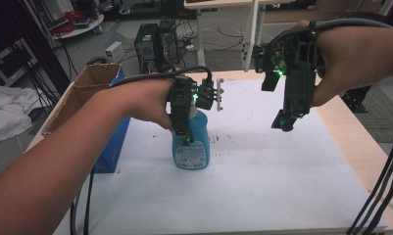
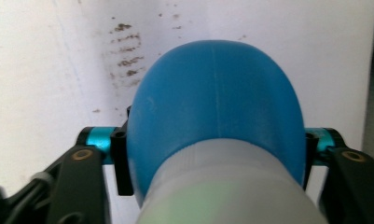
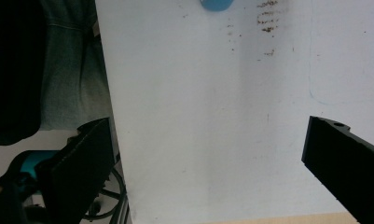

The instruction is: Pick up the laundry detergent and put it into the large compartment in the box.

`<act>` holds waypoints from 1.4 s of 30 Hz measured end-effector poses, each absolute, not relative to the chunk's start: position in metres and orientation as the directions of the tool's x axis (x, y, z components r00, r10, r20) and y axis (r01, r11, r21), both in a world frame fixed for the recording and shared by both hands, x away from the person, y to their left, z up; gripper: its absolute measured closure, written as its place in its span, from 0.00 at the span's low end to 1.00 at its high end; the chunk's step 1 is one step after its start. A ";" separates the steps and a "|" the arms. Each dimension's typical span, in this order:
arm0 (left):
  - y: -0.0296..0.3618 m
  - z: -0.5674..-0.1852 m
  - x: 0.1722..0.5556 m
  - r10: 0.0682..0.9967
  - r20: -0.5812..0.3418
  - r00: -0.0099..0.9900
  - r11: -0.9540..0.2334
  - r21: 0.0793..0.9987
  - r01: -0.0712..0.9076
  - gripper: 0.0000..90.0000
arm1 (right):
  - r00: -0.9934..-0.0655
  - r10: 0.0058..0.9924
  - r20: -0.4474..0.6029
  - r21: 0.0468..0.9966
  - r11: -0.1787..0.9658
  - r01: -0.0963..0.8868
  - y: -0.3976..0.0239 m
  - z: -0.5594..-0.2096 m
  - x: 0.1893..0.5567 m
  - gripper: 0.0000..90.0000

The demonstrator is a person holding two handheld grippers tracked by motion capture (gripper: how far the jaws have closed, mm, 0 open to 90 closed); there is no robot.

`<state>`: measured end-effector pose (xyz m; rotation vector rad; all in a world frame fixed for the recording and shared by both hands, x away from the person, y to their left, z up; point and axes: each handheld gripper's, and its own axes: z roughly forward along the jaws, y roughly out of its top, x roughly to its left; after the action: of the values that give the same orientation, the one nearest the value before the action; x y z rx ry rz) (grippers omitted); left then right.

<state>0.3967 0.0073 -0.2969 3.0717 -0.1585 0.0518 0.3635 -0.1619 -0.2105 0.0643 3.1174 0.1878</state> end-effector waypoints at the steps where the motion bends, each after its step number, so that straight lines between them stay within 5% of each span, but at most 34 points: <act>1: 0.007 -0.297 0.397 -0.102 0.037 0.994 -0.993 0.064 -0.104 0.42 | -0.999 0.043 -0.016 0.121 0.992 0.041 -0.162 -0.211 0.364 0.02; 16: 0.007 -0.290 0.393 -0.090 0.041 0.995 -0.996 0.026 -0.091 0.43 | -0.999 0.040 -0.010 0.114 0.993 0.039 -0.162 -0.214 0.365 0.02; 42: 0.066 -0.184 0.382 0.099 0.034 0.994 -0.995 0.033 0.098 0.43 | -1.000 0.017 -0.018 0.119 0.993 0.015 -0.150 -0.215 0.362 0.02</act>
<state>0.3824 0.0662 -0.1837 3.1060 0.1538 0.0560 0.3620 -0.1503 -0.2154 0.0250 3.1168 0.1858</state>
